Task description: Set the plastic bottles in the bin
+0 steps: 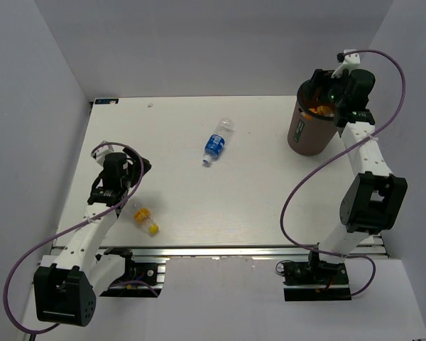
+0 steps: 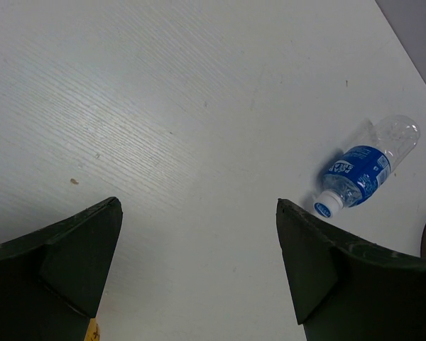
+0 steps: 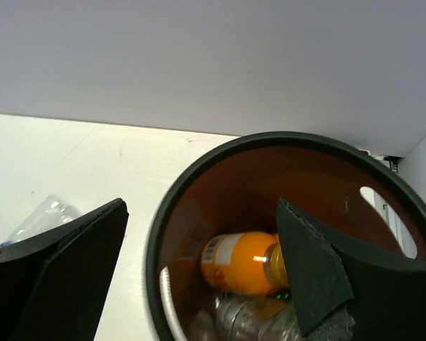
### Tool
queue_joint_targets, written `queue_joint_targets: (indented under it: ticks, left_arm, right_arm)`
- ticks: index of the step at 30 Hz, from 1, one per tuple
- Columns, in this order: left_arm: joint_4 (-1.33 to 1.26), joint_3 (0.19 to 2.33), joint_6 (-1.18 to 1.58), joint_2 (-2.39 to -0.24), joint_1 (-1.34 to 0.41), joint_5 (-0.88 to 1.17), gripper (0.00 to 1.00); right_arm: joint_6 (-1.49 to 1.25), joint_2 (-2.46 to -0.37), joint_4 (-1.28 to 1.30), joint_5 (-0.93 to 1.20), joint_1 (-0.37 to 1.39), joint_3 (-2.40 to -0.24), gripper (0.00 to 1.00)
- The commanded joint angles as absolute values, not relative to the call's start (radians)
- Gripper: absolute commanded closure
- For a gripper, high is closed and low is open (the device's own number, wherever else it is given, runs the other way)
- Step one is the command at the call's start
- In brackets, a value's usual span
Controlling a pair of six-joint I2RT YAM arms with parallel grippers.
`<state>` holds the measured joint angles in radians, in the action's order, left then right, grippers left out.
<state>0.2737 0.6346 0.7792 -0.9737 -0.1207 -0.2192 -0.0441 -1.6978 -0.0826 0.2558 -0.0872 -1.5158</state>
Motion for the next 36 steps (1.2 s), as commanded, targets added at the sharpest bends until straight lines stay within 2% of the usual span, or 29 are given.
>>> queue_joint_targets:
  ticks: [1,6,11,14,20,29,36]
  left_arm:
    - [0.235,0.675,0.787,-0.968,-0.118,-0.190,0.02]
    - [0.129,0.695,0.776,-1.002,-0.130,-0.123,0.02]
    - [0.037,0.768,0.723,-1.130,-0.225,-0.106,0.02]
    - [0.009,0.871,0.611,-1.273,-0.339,-0.103,0.02]
    - [-0.046,1.086,0.344,-1.567,-0.386,0.257,0.02]
    - [0.084,1.420,0.213,-1.937,-0.431,0.271,0.02]
    - [0.132,1.548,0.181,-2.091,-0.472,0.281,0.02]
  right_arm:
    - [-0.011,-1.571,-0.077,0.339,-0.063,-1.494,0.11]
    - [0.150,-1.438,0.036,0.290,0.099,-1.428,0.11]
    - [0.132,-1.352,0.021,0.311,0.201,-1.315,0.11]
    - [0.069,-1.341,0.031,0.339,0.206,-1.312,0.11]
    - [-0.035,-1.281,-0.066,0.348,0.206,-1.192,0.11]
    - [-0.057,-1.194,-0.063,0.336,0.206,-1.095,0.11]
    - [-0.041,-1.173,-0.068,0.293,0.206,-1.080,0.11]
